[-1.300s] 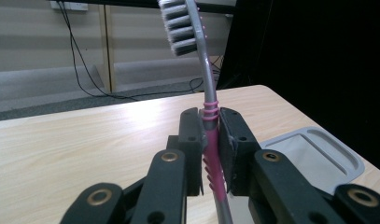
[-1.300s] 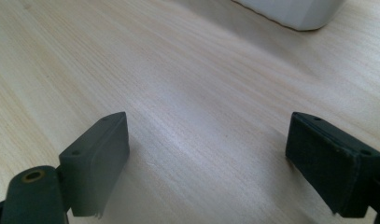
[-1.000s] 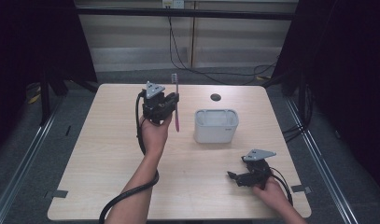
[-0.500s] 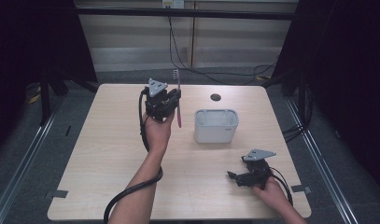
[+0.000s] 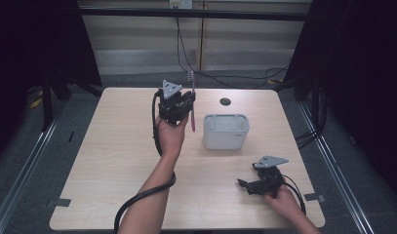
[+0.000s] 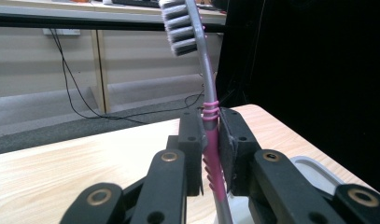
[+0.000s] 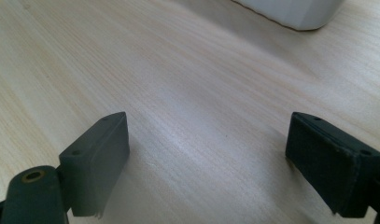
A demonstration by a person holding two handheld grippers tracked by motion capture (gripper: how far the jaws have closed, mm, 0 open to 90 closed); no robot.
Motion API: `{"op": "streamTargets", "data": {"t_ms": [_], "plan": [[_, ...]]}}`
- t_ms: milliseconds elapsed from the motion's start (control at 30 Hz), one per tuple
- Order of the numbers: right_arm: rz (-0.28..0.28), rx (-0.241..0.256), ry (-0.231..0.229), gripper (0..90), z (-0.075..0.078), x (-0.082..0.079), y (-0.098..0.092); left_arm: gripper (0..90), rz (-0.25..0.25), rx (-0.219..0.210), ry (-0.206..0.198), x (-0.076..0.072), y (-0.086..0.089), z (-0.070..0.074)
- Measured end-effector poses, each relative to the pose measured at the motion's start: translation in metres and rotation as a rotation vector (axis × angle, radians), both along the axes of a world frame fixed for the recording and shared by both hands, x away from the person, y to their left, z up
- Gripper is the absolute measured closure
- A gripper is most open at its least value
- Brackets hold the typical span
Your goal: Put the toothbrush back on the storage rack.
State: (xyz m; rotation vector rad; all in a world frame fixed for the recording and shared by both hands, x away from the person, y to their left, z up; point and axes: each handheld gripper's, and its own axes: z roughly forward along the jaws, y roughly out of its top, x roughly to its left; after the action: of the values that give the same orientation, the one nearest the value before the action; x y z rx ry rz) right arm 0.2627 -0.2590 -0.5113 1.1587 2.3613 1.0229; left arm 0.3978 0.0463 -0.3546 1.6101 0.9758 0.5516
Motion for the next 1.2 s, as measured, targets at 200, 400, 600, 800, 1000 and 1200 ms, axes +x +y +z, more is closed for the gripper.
{"op": "streamTargets", "data": {"t_ms": [200,400,600,800,1000,1200], "plan": [[-0.005,-0.001,0.001,13.1,0.000,0.000,0.000,80.1,-0.007,0.000,-0.007,0.001,-0.006,0.002],[-0.003,-0.001,-0.001,13.1,0.000,0.000,0.000,80.1,-0.009,-0.004,-0.017,0.002,-0.012,0.002],[-0.005,-0.001,0.001,13.1,0.000,0.000,0.000,80.1,-0.014,-0.004,-0.022,0.004,-0.018,0.001],[-0.005,-0.001,0.001,13.1,0.000,0.000,0.000,80.1,-0.020,-0.004,-0.027,0.004,-0.022,0.001],[-0.004,-0.001,-0.001,13.1,0.000,0.000,0.000,80.0,-0.025,-0.006,-0.034,0.006,-0.029,0.000],[-0.004,-0.002,-0.002,13.1,0.000,0.000,0.000,80.1,-0.027,0.002,-0.037,0.008,-0.033,-0.001]]}}
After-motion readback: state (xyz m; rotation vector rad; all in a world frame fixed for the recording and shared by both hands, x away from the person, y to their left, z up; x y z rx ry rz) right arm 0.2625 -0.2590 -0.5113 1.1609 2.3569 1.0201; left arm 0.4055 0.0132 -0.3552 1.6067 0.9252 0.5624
